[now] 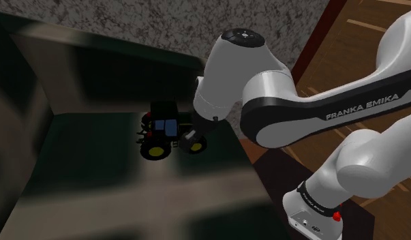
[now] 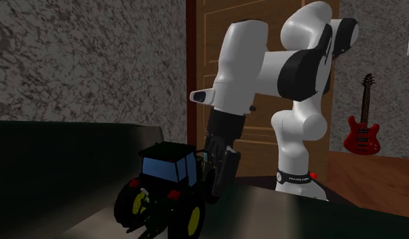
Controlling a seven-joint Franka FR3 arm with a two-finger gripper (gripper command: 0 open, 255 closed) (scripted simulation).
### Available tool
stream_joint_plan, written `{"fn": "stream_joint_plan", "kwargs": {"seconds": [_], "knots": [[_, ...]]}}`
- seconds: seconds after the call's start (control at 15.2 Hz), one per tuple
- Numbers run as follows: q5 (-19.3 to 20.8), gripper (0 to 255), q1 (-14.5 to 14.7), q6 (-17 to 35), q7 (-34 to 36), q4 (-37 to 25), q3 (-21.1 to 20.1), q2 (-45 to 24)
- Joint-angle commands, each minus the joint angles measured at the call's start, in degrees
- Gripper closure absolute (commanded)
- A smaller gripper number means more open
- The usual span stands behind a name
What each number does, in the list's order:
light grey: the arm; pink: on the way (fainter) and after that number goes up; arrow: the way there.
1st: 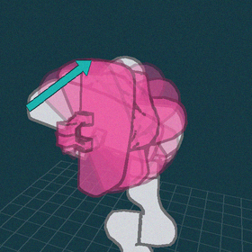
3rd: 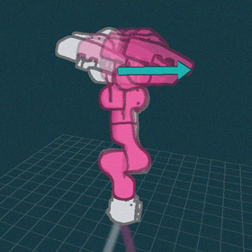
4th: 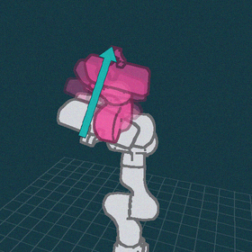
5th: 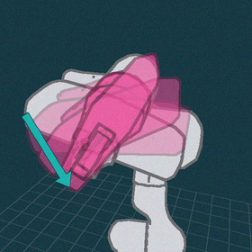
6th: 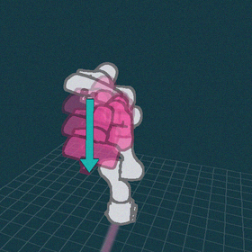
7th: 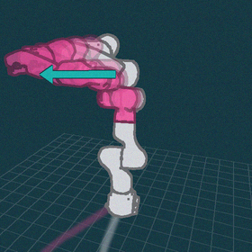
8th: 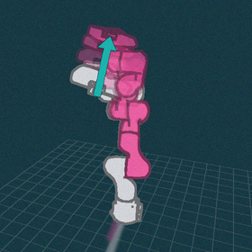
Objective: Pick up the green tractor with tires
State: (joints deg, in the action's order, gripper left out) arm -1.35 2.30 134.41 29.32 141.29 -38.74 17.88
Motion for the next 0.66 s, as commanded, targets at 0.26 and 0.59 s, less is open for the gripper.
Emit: {"fn": "stream_joint_plan", "kwargs": {"seconds": [0.26, 0.59], "knots": [[-1.5, 255, 0.8, -5.1, -1.9, -2.9, 1.6, 2.7], [-2.1, 255, 1.1, -7.6, -2.7, -4.5, 2.4, 3.8]]}}
